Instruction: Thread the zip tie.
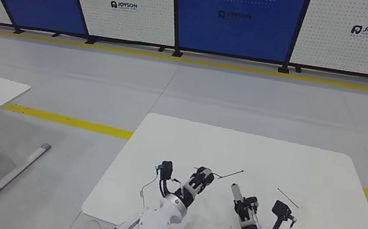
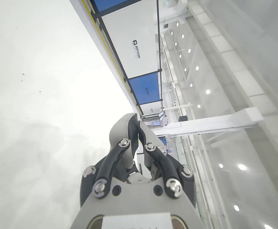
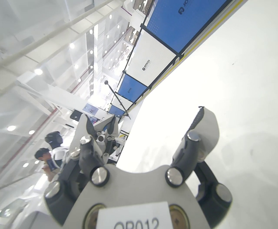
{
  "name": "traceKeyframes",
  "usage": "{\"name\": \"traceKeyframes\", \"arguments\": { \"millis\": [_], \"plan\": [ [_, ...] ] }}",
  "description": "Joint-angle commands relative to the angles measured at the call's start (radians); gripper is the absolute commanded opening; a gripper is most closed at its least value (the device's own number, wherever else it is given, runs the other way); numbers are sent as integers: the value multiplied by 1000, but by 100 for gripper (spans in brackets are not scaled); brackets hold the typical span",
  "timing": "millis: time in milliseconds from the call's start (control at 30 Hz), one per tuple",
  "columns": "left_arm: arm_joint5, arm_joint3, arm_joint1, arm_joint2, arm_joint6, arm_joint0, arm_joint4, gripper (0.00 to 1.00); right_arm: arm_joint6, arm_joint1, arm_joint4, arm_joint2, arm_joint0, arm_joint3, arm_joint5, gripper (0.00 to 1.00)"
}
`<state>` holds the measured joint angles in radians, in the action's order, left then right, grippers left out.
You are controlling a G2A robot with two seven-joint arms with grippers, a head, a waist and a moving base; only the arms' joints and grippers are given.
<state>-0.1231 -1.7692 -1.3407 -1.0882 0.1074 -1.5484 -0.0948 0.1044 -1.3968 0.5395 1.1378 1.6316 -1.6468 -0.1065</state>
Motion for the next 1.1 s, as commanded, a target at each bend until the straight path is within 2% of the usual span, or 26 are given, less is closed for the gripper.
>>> {"name": "traceKeyframes", "arguments": {
  "millis": [0,67,400,567,633,767,1067],
  "plan": [
    [1,-20,-2,-5,17,-4,-26,0,-1,2,39,1,1,-9,18,100],
    [11,-32,-4,-1,8,-5,-56,0,-3,2,47,1,0,-9,34,100],
    [11,-32,-4,-1,8,-5,-56,0,-2,2,50,4,-2,-6,39,100],
    [-22,-20,-12,-17,24,12,-181,0,-6,6,128,15,-25,8,56,100],
    [-34,-22,-14,-22,22,18,-217,0,-55,10,169,16,-39,14,69,100],
    [-46,-33,-16,-13,30,28,-214,0,-102,12,224,11,-55,6,121,100],
    [-46,-33,-16,-13,30,28,-214,0,-104,12,226,10,-55,7,120,100]
  ]
}}
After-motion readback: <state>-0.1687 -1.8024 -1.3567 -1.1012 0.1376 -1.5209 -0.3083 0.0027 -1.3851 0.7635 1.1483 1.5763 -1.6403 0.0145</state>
